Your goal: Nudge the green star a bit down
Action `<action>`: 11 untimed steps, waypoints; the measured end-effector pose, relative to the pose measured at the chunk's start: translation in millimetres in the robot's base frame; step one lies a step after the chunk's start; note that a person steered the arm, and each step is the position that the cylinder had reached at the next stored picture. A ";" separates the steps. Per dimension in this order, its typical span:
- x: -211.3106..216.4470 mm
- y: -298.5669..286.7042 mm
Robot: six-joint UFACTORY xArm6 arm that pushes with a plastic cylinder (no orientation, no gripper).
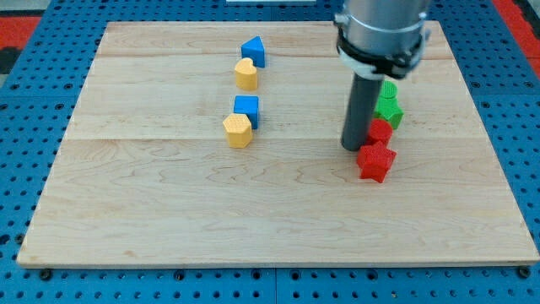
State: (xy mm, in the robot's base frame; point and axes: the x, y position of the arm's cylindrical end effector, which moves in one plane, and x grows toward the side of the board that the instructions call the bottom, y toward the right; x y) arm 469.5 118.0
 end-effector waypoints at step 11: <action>-162.5 8.8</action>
